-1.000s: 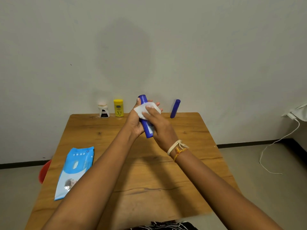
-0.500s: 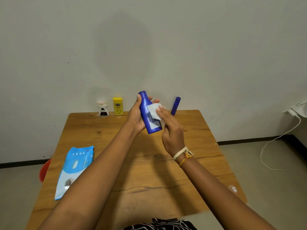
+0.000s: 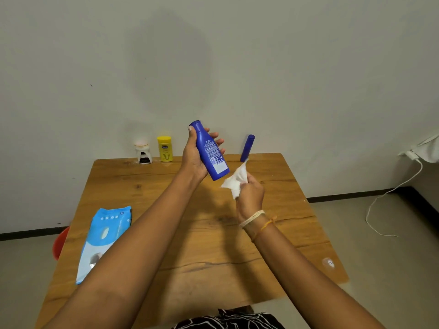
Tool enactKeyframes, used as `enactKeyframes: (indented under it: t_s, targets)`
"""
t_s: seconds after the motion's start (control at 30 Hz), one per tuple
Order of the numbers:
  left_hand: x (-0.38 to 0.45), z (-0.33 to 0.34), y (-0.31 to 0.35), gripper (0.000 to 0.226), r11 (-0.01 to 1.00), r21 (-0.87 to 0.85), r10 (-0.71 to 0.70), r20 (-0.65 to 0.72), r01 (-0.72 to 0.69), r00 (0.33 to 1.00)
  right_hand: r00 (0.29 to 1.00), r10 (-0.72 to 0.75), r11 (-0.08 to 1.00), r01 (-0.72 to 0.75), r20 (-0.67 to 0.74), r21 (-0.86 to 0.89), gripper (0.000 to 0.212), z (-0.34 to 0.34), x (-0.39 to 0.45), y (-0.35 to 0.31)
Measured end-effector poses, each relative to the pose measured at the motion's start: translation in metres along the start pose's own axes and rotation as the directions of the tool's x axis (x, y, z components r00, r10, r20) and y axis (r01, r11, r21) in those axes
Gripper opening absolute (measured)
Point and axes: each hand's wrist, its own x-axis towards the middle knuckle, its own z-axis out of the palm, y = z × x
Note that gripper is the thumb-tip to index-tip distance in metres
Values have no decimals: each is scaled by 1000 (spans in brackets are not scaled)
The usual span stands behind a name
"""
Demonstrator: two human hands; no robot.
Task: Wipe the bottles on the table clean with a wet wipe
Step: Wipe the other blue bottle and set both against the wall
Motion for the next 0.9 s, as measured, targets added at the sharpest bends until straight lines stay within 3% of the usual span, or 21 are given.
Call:
enactKeyframes:
  t_s: [0.07, 0.13, 0.23, 0.37, 0.5, 0.6, 0.73, 0.9]
  targets:
    - [-1, 3, -5, 43, 992, 118, 30, 34, -33, 999, 978, 175, 960, -195, 114, 199, 23, 14, 2, -13]
    - [-2, 6, -8, 43, 983, 177, 46, 66, -57, 997, 948, 241, 929, -287, 207, 235, 14, 25, -5, -20]
    - [-1, 4, -5, 44, 981, 179, 59, 90, -74, 994, 922, 322, 908, -366, 217, 207, 33, 31, -8, -31]
    - [0, -1, -2, 44, 980, 162, 100, 85, -113, 991, 881, 448, 890, -456, 152, 24, 46, 32, -8, -32]
    - [0, -2, 2, 43, 981, 156, 101, 102, -116, 990, 815, 494, 794, -565, 305, 225, 50, 25, -16, -15]
    - [-3, -2, 2, 43, 986, 134, 78, 125, -94, 989, 786, 498, 767, -596, 366, 236, 51, 17, -9, -27]
    - [-8, -1, -2, 43, 983, 165, 61, 137, -84, 989, 759, 535, 719, -640, 372, 271, 29, 18, -8, -39]
    - [-10, -4, -2, 43, 949, 284, 92, 159, -135, 983, 772, 510, 777, -603, 380, 181, 44, 22, -12, -27]
